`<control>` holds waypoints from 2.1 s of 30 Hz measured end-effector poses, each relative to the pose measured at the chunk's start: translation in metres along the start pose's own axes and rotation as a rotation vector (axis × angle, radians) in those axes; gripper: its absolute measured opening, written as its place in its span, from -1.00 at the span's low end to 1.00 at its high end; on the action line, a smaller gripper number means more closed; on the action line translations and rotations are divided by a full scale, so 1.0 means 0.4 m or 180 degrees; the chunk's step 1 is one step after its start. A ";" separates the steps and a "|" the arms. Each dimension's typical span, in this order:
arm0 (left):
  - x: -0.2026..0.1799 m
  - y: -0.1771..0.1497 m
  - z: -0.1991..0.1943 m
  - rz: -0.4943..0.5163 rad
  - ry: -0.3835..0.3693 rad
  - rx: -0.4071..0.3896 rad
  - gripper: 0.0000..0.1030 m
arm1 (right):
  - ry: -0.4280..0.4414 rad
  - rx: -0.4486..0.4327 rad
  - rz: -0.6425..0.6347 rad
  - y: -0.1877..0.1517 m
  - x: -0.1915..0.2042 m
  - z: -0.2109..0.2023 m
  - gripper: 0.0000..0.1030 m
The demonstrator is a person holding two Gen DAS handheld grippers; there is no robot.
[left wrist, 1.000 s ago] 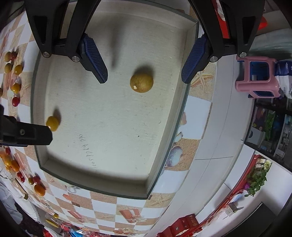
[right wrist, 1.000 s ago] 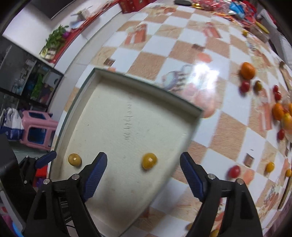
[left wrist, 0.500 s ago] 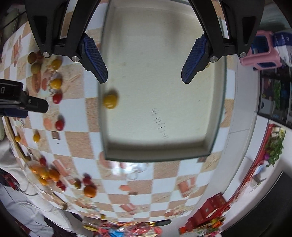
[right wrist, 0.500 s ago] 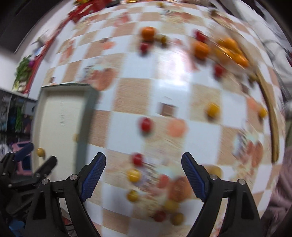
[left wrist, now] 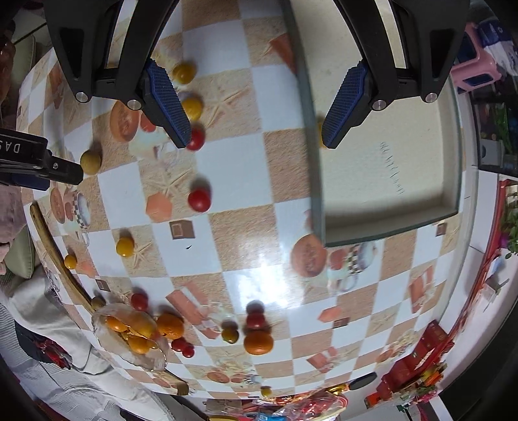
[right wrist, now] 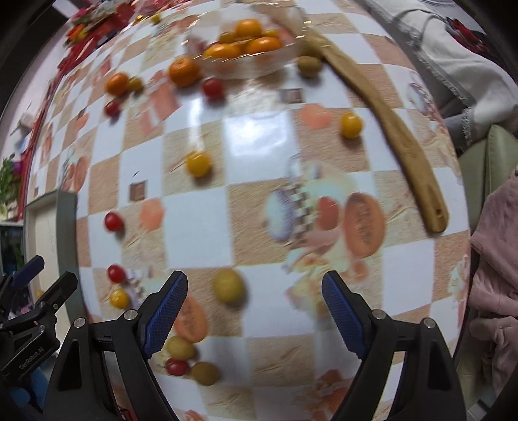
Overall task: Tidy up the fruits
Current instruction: 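Grasp a red cherry tomato with left tool while right tool grasps a yellow cherry tomato, then carry both tomatoes into the white tray and open both tools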
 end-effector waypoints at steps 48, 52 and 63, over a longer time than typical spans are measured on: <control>-0.122 0.052 0.034 -0.0139 -0.0510 0.0087 -0.57 | 0.0176 -0.0468 0.0002 0.096 -0.093 -0.031 -0.57; -0.102 0.047 0.015 -0.0171 -0.0545 0.0052 -0.57 | 0.0191 -0.0456 -0.0026 0.082 -0.084 -0.045 -0.57; -0.022 0.009 -0.031 -0.0297 -0.0515 -0.0035 -0.57 | 0.0231 -0.0465 -0.0216 0.062 0.001 -0.078 -0.57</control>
Point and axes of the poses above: each gripper's, at about its wrist camera, not at the fingertips, and z roughly the way its jaws point, x to its left, y to its top, the point moved 9 cm from there along z, roughly the way its jaws point, and after that the axes turned 12 degrees about -z, right-handed, at the moved point
